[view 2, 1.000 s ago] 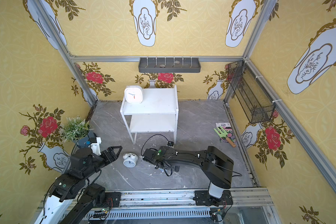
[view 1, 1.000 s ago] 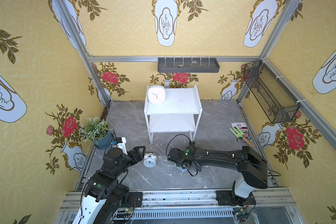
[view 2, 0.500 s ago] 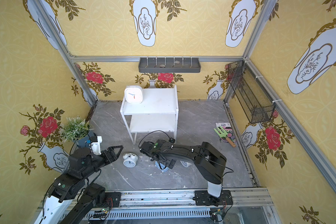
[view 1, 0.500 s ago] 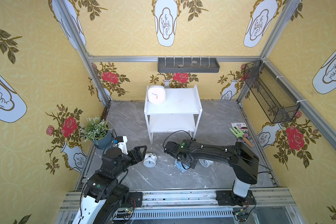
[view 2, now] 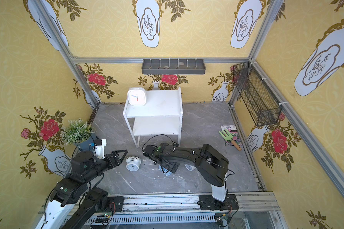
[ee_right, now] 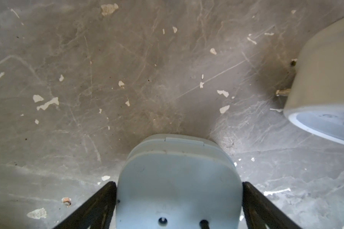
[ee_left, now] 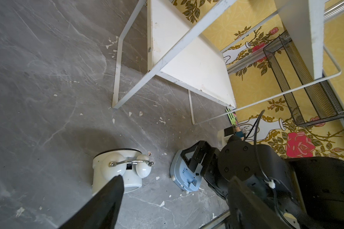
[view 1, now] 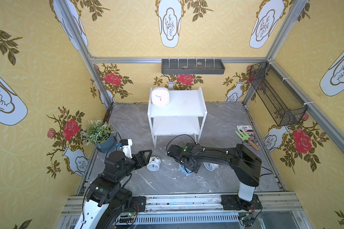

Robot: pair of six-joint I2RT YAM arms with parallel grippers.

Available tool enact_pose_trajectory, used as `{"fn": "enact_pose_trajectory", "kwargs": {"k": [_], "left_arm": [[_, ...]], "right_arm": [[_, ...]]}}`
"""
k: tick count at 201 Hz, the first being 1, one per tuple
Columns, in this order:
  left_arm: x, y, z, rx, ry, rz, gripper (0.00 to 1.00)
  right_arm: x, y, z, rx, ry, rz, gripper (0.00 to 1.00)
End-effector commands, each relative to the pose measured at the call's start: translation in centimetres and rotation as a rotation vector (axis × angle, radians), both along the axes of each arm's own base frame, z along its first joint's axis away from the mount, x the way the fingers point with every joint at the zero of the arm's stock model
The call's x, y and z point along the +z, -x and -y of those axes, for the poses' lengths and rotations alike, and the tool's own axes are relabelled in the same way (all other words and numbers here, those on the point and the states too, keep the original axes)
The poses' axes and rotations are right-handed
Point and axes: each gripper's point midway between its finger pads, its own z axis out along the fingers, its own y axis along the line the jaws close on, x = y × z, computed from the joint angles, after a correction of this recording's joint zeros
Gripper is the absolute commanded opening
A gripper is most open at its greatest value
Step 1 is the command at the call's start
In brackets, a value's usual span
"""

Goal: Place the alarm clocks on the shelf by style
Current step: Pick up the alarm from the center of the board.

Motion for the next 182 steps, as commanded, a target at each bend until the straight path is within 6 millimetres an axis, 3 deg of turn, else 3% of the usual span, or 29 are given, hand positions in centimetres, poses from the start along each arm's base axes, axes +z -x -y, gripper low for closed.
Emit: {"fn": "enact_pose_trajectory", "kwargs": {"k": [1,24,57,92,113,127,149,174,182], "left_arm": [[0.6,-0.2,0.5,-0.027,0.015,0.036,0.86],[0.8,-0.2,0.5,-0.029,0.010,0.040,0.86],[0.6,0.0,0.5,-0.028,0.016,0.032,0.86],[-0.3,0.5,0.3,-0.018,0.027,-0.009,0.86],[-0.7,0.9,0.1,-0.010,0.033,-0.026,0.86],[-0.7,1.2,0.2,-0.015,0.049,-0.028,0.86],[-0.5,1.7,0.8,-0.056,0.084,-0.006,0.88],[0.5,2.3,2.1,-0.127,0.159,0.026,0.90],[1.1,2.6,2.8,-0.162,0.205,0.039,0.90]], "right_arm": [[-0.8,0.0,0.1,0.000,0.000,-0.021,0.97],[-1.7,0.3,0.5,-0.006,0.009,-0.044,0.98],[-1.6,0.1,0.5,0.023,0.012,-0.030,0.99],[0.0,0.0,-0.6,0.122,0.002,0.037,0.87],[1.3,0.0,-0.5,0.164,0.001,0.093,0.70],[2.6,-0.1,-0.9,0.210,-0.025,0.144,0.64],[4.6,-0.6,-1.4,0.292,-0.074,0.226,0.62],[9.3,-0.5,-4.6,0.473,-0.274,0.406,0.62],[11.9,0.0,-6.2,0.567,-0.397,0.485,0.62]]}}
